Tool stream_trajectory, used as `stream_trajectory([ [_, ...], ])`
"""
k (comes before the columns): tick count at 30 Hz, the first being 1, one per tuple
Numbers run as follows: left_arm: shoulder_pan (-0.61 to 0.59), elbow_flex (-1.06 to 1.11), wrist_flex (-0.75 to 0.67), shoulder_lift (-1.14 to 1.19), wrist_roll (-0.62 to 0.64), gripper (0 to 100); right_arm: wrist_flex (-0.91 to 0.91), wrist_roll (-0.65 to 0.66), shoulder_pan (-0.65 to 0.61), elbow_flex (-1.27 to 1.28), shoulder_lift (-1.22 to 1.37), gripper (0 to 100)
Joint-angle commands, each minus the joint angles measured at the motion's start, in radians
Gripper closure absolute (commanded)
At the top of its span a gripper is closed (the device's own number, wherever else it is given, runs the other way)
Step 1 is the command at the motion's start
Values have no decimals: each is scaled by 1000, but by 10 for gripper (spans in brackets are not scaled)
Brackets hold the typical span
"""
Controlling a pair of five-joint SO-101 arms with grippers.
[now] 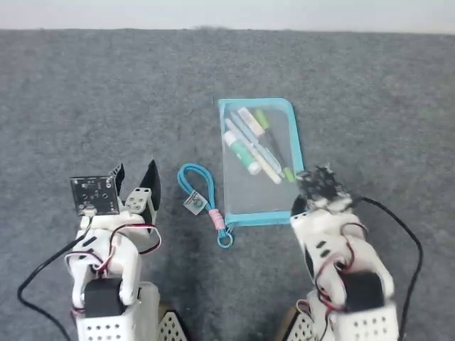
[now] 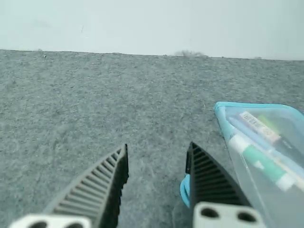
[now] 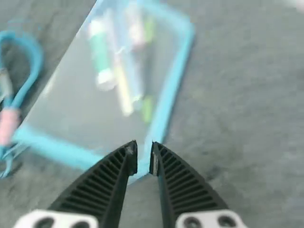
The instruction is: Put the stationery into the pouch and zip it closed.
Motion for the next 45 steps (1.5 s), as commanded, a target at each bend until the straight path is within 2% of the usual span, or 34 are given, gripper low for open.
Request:
stream_trajectory([
  [1, 17, -54, 6, 0, 18, 807, 16, -12, 74, 31, -148, 954],
  [8, 103, -56, 38, 0, 12, 807, 16, -6, 84, 54, -119, 951],
  [19, 104, -50, 48, 0, 8, 810, -47, -6, 79, 190, -119, 950],
  [24, 106, -50, 78, -2, -69, 813, -96, -6, 84, 264, -119, 950],
  [30, 95, -7, 187, -2, -81, 818, -148, -6, 85, 358, -119, 950],
  [34, 92, 130, 161, -38, -213, 921, -170, -6, 85, 374, -119, 950],
  [36, 52, 209, 106, -58, -305, 977, -168, -6, 85, 384, -119, 950],
  [38, 14, 245, 46, -43, -381, 988, -160, -6, 85, 384, -119, 950],
  [41, -28, 243, 94, -29, -453, 987, -159, -6, 87, 385, -114, 950],
  [45, -23, 243, 267, -34, -491, 987, -114, -6, 85, 385, -108, 952],
])
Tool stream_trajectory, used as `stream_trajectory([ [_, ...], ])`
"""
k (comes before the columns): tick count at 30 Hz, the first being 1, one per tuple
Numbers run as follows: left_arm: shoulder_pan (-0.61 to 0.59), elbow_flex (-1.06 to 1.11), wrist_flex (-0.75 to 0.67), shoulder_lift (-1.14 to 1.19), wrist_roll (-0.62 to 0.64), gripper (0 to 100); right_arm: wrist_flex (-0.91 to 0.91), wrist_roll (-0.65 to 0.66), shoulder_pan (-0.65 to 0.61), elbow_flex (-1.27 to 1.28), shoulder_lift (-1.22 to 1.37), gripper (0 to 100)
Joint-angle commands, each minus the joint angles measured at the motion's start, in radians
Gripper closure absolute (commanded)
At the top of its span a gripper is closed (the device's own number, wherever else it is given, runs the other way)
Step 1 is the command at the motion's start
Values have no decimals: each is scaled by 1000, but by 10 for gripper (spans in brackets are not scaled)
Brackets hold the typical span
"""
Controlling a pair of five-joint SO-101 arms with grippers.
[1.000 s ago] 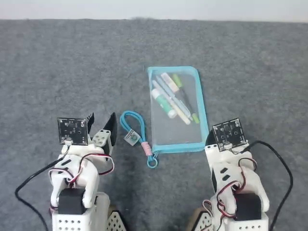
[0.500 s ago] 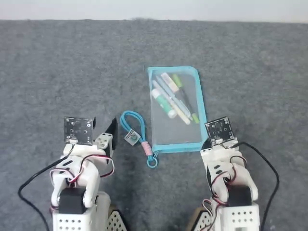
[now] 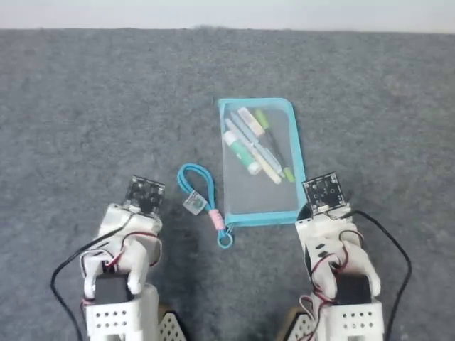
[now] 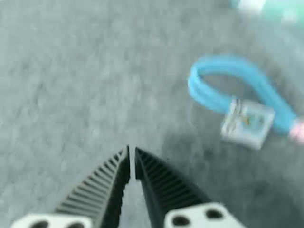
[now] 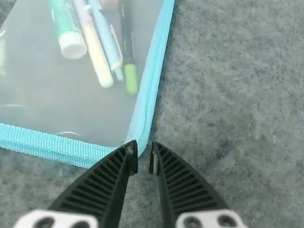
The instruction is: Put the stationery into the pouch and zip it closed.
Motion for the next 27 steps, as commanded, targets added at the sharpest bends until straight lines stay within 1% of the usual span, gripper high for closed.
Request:
stream_trajectory([
  [1, -8, -7, 161, -9, -51, 987, 65, -6, 12, 21, 7, 950],
  [4, -12, -7, 176, -11, -69, 987, 186, -6, 12, 21, 7, 950],
  [8, -12, -7, 176, -11, -74, 987, 283, -6, 13, 21, -2, 953],
  [27, -12, -7, 176, -11, -74, 987, 291, -6, 13, 21, -2, 950],
])
